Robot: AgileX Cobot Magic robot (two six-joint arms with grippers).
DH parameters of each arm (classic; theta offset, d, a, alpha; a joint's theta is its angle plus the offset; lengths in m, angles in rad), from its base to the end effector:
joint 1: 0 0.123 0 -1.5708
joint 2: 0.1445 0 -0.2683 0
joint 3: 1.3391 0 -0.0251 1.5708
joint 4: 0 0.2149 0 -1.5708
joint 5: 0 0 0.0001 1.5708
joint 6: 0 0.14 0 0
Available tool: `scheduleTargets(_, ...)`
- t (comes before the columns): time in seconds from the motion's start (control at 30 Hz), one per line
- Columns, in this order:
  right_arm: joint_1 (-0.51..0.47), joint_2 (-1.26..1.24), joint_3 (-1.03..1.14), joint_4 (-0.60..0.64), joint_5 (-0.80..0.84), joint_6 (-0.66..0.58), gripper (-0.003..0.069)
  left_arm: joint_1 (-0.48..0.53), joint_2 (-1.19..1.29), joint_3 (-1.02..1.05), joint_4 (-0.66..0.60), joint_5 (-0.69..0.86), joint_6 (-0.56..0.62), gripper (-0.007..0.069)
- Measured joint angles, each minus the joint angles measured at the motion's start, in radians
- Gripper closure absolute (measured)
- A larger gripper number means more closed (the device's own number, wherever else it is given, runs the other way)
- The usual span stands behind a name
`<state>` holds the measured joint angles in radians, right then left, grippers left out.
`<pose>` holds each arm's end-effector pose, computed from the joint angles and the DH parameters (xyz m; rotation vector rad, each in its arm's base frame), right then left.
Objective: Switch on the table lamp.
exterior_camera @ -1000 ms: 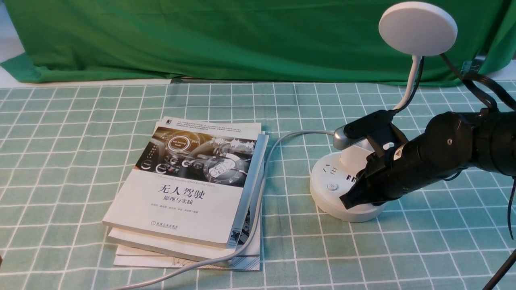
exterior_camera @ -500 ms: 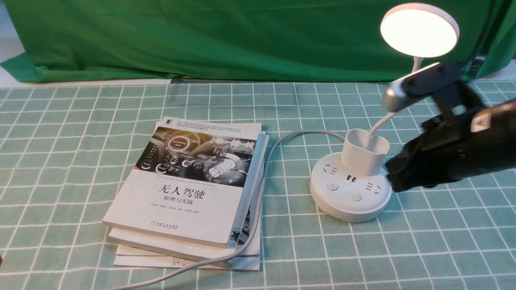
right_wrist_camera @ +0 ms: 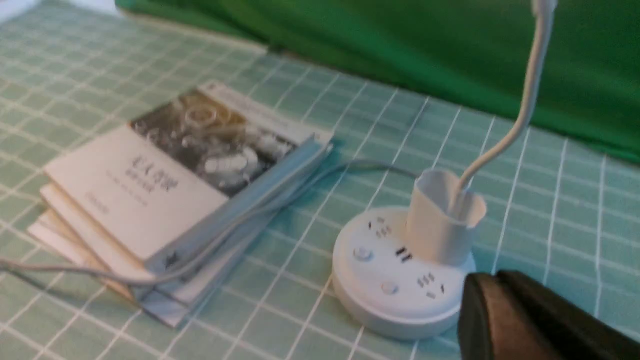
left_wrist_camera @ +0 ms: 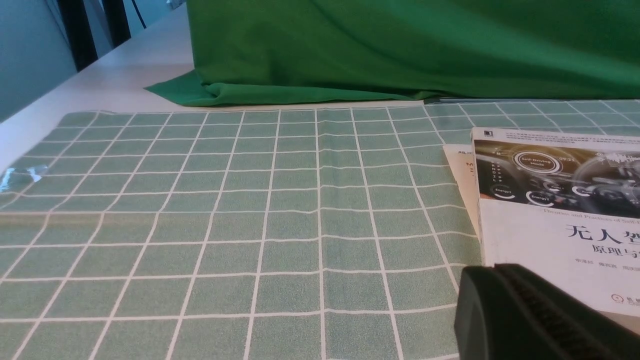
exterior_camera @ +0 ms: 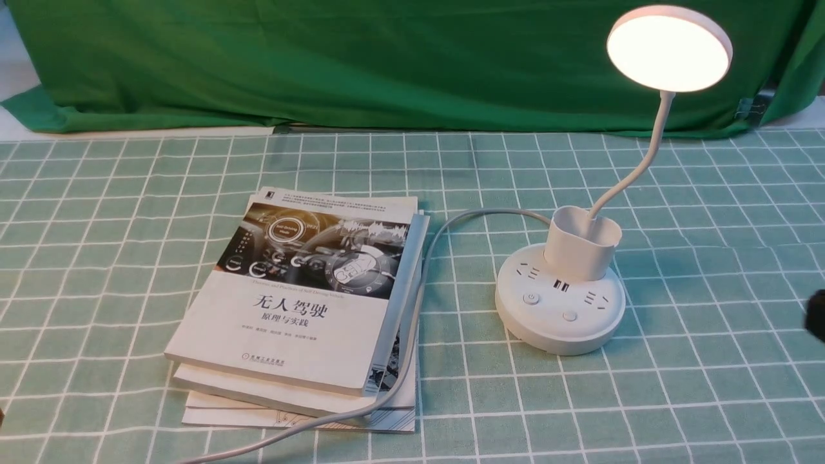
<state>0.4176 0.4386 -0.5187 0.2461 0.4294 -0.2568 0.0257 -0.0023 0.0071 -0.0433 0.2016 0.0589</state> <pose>0.1027 0.0611 0.2966 -0.4796 1.7716 0.3641 0.0855 0.0010 0.1870 -0.0013 1.6899 0.0243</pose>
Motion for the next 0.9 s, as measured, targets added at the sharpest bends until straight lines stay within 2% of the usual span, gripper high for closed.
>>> scheduleTargets(0.3,0.0,-0.257,0.187,-0.017,-0.137,0.0,0.0568,0.0,0.0,0.0,0.0,0.0,0.0,0.0603)
scheduleTargets(0.37,-0.011,-0.29,0.243,-0.051,-0.228,0.007,0.0561,0.0,0.0,0.0,0.0,0.0,0.0,0.0603)
scheduleTargets(0.53,-0.115,-0.301,0.343,-0.095,-0.36,0.096,0.0549,0.0,0.0,0.0,0.004,0.0,0.0,0.0603)
scheduleTargets(0.67,-0.31,-0.302,0.455,-0.22,-0.466,0.284,0.0536,0.0,0.0,0.0,0.004,0.0,0.0,0.0603)
scheduleTargets(0.8,-0.429,-0.323,0.522,-0.32,-0.457,0.449,0.0529,0.0,0.0,0.0,0.004,0.0,0.0,0.0603)
scheduleTargets(0.9,-0.443,-0.379,0.528,-0.342,-0.409,0.48,0.0519,0.0,0.0,0.0,0.004,0.0,0.0,0.0603)
